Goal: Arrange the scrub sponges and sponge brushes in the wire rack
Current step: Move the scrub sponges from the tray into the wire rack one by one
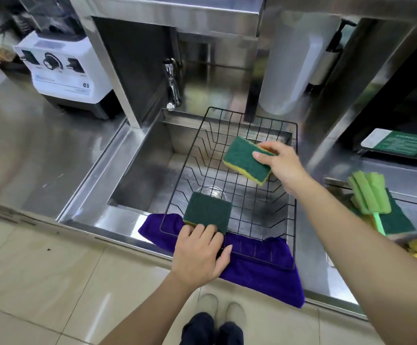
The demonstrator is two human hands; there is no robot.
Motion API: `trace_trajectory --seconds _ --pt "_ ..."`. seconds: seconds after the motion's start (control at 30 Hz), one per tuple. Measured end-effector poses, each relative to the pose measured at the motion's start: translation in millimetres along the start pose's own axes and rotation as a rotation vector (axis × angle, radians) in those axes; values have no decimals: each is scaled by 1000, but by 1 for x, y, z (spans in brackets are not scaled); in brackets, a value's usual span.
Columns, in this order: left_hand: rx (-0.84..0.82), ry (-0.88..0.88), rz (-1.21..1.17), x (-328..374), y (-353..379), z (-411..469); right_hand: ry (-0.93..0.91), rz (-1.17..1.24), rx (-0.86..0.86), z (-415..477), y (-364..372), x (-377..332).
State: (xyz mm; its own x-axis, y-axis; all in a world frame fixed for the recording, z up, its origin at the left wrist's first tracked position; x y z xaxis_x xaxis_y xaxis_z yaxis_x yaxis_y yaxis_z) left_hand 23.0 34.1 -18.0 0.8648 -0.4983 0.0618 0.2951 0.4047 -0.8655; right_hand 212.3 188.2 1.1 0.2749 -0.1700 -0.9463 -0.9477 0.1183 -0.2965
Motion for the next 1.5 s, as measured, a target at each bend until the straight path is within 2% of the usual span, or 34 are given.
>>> trace_trajectory --seconds 0.13,0.47,0.57,0.73,0.93,1.03,1.13,1.23,1.33,1.5 --pt "-4 -1 1 0 0 0 60 -104 -210 -3 42 27" --pt "-36 -1 20 1 1 0 73 -39 -279 5 82 50" --pt "-35 -2 24 1 1 0 80 -40 -345 3 94 56" --pt "-47 -9 11 0 3 -1 1 -256 -428 4 99 57" --pt "-48 -12 11 0 3 -1 -45 -608 -393 6 95 53" --pt "-55 -27 7 -2 2 -1 -23 -602 -405 2 92 52" --pt "-59 -28 15 0 1 0 6 -505 -350 1 74 46" --pt "-48 -26 20 9 2 2 -77 -476 -235 1 45 25" --pt "-20 -107 15 18 1 10 -147 -420 -70 -1 6 8" --pt "-141 71 -68 68 11 29 -153 -432 222 -10 -72 6"
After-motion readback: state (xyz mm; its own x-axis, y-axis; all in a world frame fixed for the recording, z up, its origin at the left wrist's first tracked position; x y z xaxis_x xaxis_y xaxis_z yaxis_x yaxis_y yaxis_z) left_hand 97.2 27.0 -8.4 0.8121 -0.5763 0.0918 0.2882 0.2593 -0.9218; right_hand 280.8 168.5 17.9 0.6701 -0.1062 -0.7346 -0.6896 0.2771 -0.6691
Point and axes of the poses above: each hand's wrist, its own z-axis towards the middle knuckle, its own y-axis out of the palm, x = y × z, the point moved 8 cm from there along z, towards the middle knuckle, and after that the axes turned 5 degrees about -y, right-handed, at the moved point
